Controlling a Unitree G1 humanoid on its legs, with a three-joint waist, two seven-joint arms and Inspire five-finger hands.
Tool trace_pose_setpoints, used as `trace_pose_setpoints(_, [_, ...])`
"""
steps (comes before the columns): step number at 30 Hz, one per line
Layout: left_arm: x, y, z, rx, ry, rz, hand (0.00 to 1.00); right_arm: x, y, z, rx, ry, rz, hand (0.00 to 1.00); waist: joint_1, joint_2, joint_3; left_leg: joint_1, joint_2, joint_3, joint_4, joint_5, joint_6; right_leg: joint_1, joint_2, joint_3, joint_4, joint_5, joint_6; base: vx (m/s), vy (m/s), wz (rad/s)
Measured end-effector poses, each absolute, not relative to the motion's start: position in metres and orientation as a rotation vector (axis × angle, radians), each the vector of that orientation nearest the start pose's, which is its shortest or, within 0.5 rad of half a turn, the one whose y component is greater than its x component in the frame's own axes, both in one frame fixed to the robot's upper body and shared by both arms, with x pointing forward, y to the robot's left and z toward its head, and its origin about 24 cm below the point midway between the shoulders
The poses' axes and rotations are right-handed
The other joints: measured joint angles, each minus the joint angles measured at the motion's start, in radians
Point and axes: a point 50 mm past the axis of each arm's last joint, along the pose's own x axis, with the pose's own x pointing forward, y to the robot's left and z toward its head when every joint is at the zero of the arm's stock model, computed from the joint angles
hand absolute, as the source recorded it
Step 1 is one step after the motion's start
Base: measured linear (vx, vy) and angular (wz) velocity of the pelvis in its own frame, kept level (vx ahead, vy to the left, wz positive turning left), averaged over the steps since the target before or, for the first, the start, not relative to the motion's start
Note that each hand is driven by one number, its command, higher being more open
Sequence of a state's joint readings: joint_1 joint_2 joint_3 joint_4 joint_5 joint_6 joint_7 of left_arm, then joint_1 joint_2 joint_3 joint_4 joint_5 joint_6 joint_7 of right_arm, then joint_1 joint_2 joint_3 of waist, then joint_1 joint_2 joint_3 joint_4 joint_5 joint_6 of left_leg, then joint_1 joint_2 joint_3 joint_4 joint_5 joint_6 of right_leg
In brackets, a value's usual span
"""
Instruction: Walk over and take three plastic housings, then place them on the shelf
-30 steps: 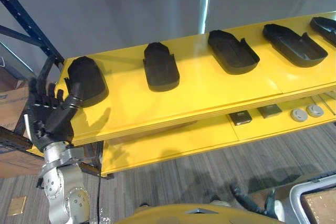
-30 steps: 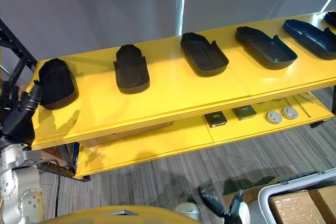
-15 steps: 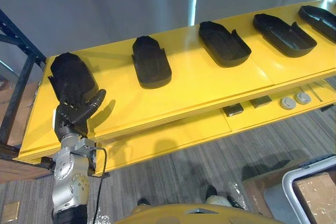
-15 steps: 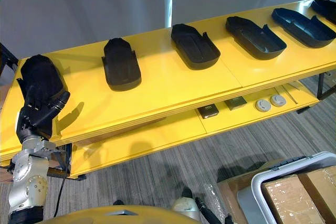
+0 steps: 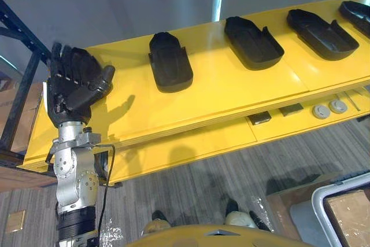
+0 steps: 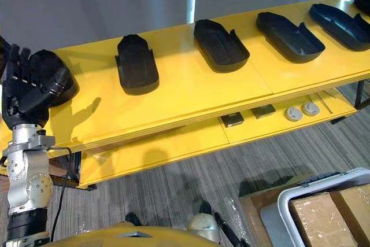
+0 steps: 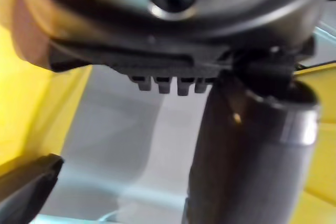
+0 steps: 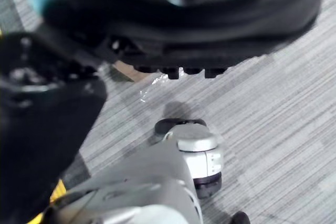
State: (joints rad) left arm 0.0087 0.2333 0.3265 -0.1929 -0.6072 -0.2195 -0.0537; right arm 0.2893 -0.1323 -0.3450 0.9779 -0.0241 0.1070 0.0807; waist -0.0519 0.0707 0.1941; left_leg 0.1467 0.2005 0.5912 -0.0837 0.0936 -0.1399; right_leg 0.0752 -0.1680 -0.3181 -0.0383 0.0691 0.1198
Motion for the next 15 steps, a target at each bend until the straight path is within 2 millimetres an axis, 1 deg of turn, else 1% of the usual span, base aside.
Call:
trace_pose_setpoints(3, [0.226, 0.255, 0.139, -0.216, -0.556, 0.18, 1.0, 0.007, -0.244, -0.162, 0.1, 1.332, -0.396, 1.0, 0.0, 0.001, 0.004, 0.001, -0.006, -0.002, 0.0, -0.002, 0.003, 0.01, -0.005, -0.001, 0.0, 0.0, 0.0, 0.05, 0.014, 0.04])
trace_pose_setpoints(5, [0.229, 0.252, 0.136, -0.168, -0.517, 0.186, 1.0, 0.011, -0.244, -0.163, 0.102, 1.33, -0.393, 1.0, -0.002, 0.002, 0.004, 0.002, -0.006, -0.003, 0.0, -0.002, 0.003, 0.011, -0.005, -0.001, 0.0, 0.0, 0.0, 0.02, 0.002, 0.01])
trace_pose_setpoints(7, [0.233, 0.249, 0.129, -0.133, -0.452, 0.216, 1.0, 0.014, -0.243, -0.163, 0.104, 1.324, -0.391, 1.0, -0.004, 0.004, 0.008, 0.001, -0.006, -0.002, 0.0, -0.003, 0.003, 0.009, -0.005, -0.001, 0.0, 0.0, 0.0, 0.0, 0.0, 0.0])
trace_pose_setpoints(8, [0.235, 0.249, 0.124, -0.088, -0.406, 0.247, 1.0, 0.016, -0.244, -0.163, 0.105, 1.319, -0.392, 1.0, -0.005, 0.007, 0.015, 0.001, -0.006, -0.002, 0.0, -0.003, 0.003, 0.006, -0.005, -0.001, 0.0, 0.0, 0.001, -0.04, -0.008, -0.04])
trace_pose_setpoints(10, [0.239, 0.253, 0.115, 0.0, -0.335, 0.318, 1.0, 0.018, -0.245, -0.162, 0.107, 1.312, -0.394, 1.0, -0.006, 0.012, 0.025, -0.003, -0.006, 0.0, 0.0, -0.004, 0.003, -0.004, -0.006, 0.0, 0.0, -0.002, 0.001, -0.04, -0.008, -0.04])
trace_pose_setpoints(12, [0.244, 0.262, 0.105, 0.091, -0.252, 0.39, 1.0, 0.018, -0.245, -0.162, 0.115, 1.307, -0.399, 1.0, -0.007, 0.015, 0.031, -0.01, -0.005, 0.0, 0.0, -0.004, 0.003, -0.011, -0.005, 0.0, 0.0, -0.001, 0.002, 0.0, 0.0, 0.0])
trace_pose_setpoints(13, [0.249, 0.27, 0.103, 0.151, -0.208, 0.429, 1.0, 0.019, -0.247, -0.161, 0.126, 1.299, -0.409, 1.0, -0.006, 0.017, 0.036, -0.017, -0.005, -0.002, 0.0, -0.003, 0.005, -0.017, -0.005, 0.0, 0.001, 0.0, 0.003, 0.0, 0.0, 0.0])
trace_pose_setpoints(15, [0.255, 0.283, 0.104, 0.227, -0.16, 0.462, 1.0, 0.021, -0.248, -0.161, 0.128, 1.296, -0.41, 1.0, -0.005, 0.017, 0.043, -0.022, -0.006, -0.001, 0.0, 0.001, 0.008, -0.021, -0.005, 0.003, 0.006, 0.001, 0.003, 0.02, -0.001, 0.0])
